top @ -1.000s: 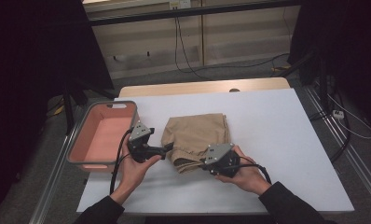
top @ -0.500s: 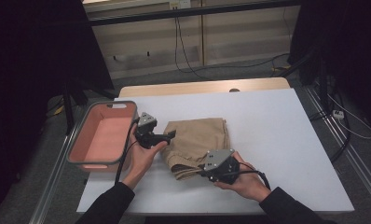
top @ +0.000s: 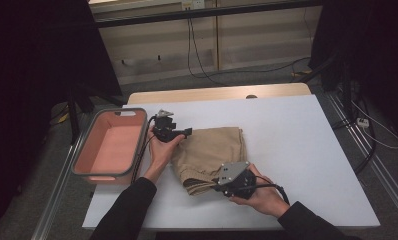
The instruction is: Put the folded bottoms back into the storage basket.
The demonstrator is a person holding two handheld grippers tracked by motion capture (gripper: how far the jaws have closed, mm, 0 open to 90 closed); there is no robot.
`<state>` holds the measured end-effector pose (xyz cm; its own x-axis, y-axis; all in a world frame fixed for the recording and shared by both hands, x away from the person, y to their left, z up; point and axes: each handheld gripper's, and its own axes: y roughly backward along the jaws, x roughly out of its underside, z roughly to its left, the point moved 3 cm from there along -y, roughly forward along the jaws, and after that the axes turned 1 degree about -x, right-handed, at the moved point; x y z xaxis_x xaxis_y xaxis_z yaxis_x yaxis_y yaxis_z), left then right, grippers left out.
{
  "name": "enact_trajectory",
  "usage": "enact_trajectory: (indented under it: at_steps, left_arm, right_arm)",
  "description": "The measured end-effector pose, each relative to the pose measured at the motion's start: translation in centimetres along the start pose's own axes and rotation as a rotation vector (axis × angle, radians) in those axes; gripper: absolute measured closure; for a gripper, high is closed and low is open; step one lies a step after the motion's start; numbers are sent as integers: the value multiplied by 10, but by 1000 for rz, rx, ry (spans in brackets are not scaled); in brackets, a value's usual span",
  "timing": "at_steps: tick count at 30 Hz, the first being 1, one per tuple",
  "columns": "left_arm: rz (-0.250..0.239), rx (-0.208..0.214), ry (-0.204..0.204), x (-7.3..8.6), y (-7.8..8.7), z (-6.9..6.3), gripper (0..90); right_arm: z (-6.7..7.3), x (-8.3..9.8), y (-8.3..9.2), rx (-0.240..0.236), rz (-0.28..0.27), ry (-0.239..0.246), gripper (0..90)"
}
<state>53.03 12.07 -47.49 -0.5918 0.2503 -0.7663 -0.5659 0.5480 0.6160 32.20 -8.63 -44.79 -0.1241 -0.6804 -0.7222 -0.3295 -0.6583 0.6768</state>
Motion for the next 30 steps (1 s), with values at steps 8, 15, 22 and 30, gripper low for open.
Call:
enact_trajectory:
  at_steps: [8, 15, 22, 30]
  left_arm:
    - [74, 3, 19, 4, -8, 3, 374]
    - [90, -17, 4, 8, -10, 1, 464]
    - [118, 47, -5, 10, -9, -11, 737]
    - [106, 56, -21, 10, -6, -15, 845]
  right_arm:
    - [0, 0, -1, -6, -2, 0, 792]
    - [0, 1, -2, -11, 3, -2, 792]
    - [1, 2, -3, -13, 5, -3, 792]
    - [2, 2, -3, -7, -9, -7, 792]
